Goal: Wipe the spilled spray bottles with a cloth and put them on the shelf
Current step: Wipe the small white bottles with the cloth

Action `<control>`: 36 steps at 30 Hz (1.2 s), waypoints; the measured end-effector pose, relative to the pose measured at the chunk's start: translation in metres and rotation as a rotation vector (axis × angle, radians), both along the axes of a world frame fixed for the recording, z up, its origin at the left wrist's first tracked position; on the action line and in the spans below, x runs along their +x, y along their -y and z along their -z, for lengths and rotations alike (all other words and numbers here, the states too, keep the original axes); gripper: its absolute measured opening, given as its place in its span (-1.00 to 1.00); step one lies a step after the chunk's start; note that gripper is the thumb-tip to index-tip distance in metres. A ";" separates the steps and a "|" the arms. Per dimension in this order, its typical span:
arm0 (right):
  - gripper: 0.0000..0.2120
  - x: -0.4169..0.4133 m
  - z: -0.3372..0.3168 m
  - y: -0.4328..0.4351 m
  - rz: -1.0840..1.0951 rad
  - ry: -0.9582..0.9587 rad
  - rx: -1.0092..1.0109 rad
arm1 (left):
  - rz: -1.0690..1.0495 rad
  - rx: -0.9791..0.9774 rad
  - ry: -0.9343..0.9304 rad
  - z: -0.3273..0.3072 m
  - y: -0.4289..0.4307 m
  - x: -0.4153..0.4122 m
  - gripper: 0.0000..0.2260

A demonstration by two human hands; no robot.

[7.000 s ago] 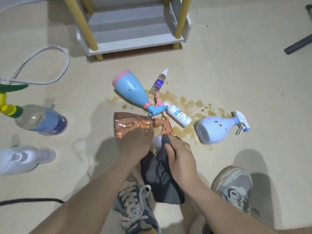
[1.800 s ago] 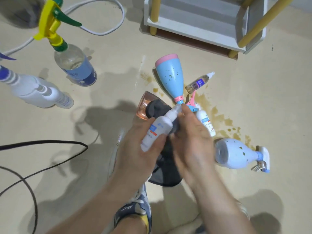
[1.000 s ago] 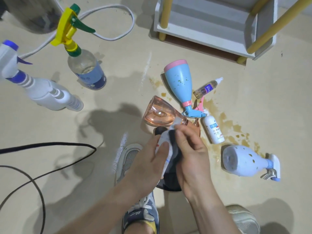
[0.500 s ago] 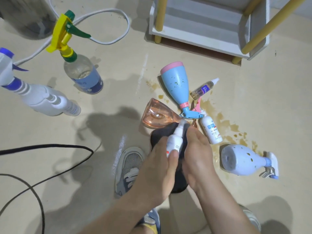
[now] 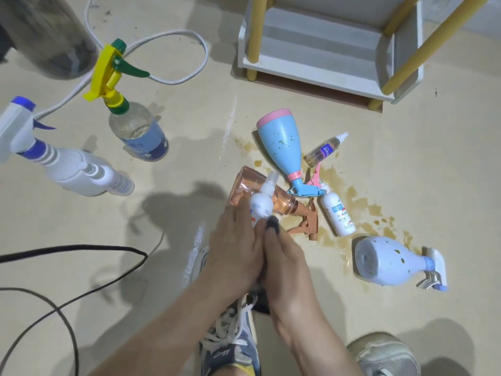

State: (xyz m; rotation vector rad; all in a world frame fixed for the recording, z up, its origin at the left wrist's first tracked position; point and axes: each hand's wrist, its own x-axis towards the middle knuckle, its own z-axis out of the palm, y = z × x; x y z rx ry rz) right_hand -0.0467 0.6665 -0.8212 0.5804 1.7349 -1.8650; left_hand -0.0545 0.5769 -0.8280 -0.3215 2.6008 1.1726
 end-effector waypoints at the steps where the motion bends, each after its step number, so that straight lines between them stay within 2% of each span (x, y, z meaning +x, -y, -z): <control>1: -0.73 0.002 -0.001 0.001 -0.016 0.052 -0.024 | 0.090 -0.053 0.030 -0.004 0.000 -0.001 -0.52; 2: -0.75 -0.001 -0.002 -0.002 -0.006 0.119 -0.066 | 0.177 -0.026 0.080 -0.005 -0.002 0.001 -0.45; 4: -0.75 -0.014 -0.003 -0.018 -0.028 0.144 -0.127 | 0.255 0.161 0.181 -0.012 -0.003 0.006 -0.28; 6: -0.70 -0.030 -0.005 -0.038 -0.152 0.076 -0.095 | 0.156 0.368 0.122 -0.021 0.010 -0.001 -0.29; 7: -0.68 -0.036 -0.007 -0.047 -0.266 0.040 -0.059 | 0.103 0.387 0.051 -0.022 0.019 -0.006 -0.35; 9: -0.71 -0.046 -0.016 -0.059 -0.543 -0.013 0.033 | 0.164 0.121 -0.123 -0.026 0.037 -0.017 -0.34; 11: -0.75 -0.054 -0.025 -0.064 -0.726 -0.086 0.103 | 0.493 -0.214 -0.284 -0.028 0.048 -0.026 -0.34; 12: -0.75 -0.058 -0.026 -0.065 -0.737 -0.132 0.135 | 0.636 -0.289 -0.247 -0.026 0.051 -0.028 -0.37; 14: -0.59 -0.063 -0.026 -0.065 -0.627 -0.200 0.217 | 0.735 -0.294 -0.103 -0.022 0.053 -0.032 -0.36; 16: -0.48 -0.063 -0.024 -0.061 -0.442 -0.241 0.247 | 0.635 -0.151 -0.050 -0.020 0.051 -0.035 -0.38; 17: -0.55 -0.062 -0.023 -0.057 -0.343 -0.275 0.254 | 0.550 -0.097 -0.053 -0.021 0.048 -0.036 -0.43; 19: -0.79 -0.054 -0.020 -0.048 -0.196 -0.366 0.372 | 0.429 -0.113 -0.087 -0.021 0.041 -0.033 -0.60; 20: -0.79 -0.050 -0.021 -0.041 -0.160 -0.420 0.455 | 0.378 -0.127 -0.091 -0.024 0.036 -0.032 -0.68; 21: -0.70 -0.045 -0.026 -0.033 -0.141 -0.464 0.509 | 0.332 -0.136 -0.091 -0.027 0.032 -0.031 -0.71; 24: -0.53 -0.025 -0.028 -0.019 -0.173 -0.528 0.479 | 0.226 -0.107 -0.092 -0.031 0.022 -0.029 -0.71; 26: -0.49 -0.006 -0.025 -0.015 -0.169 -0.532 0.558 | 0.219 -0.112 -0.083 -0.029 0.018 -0.028 -0.69; 29: -0.50 -0.005 -0.019 -0.027 -0.031 -0.550 0.677 | 0.225 -0.030 -0.025 -0.027 0.007 -0.018 -0.66; 33: -0.71 -0.027 -0.019 -0.047 0.127 -0.589 0.666 | 0.144 0.006 0.087 -0.025 0.001 -0.013 -0.67; 34: -0.73 -0.028 -0.021 -0.046 0.109 -0.665 0.658 | 0.111 -0.004 0.094 -0.025 0.003 -0.015 -0.68; 36: -0.74 -0.025 -0.025 -0.039 -0.085 -0.842 0.725 | 0.108 -0.055 0.055 -0.027 0.004 -0.016 -0.73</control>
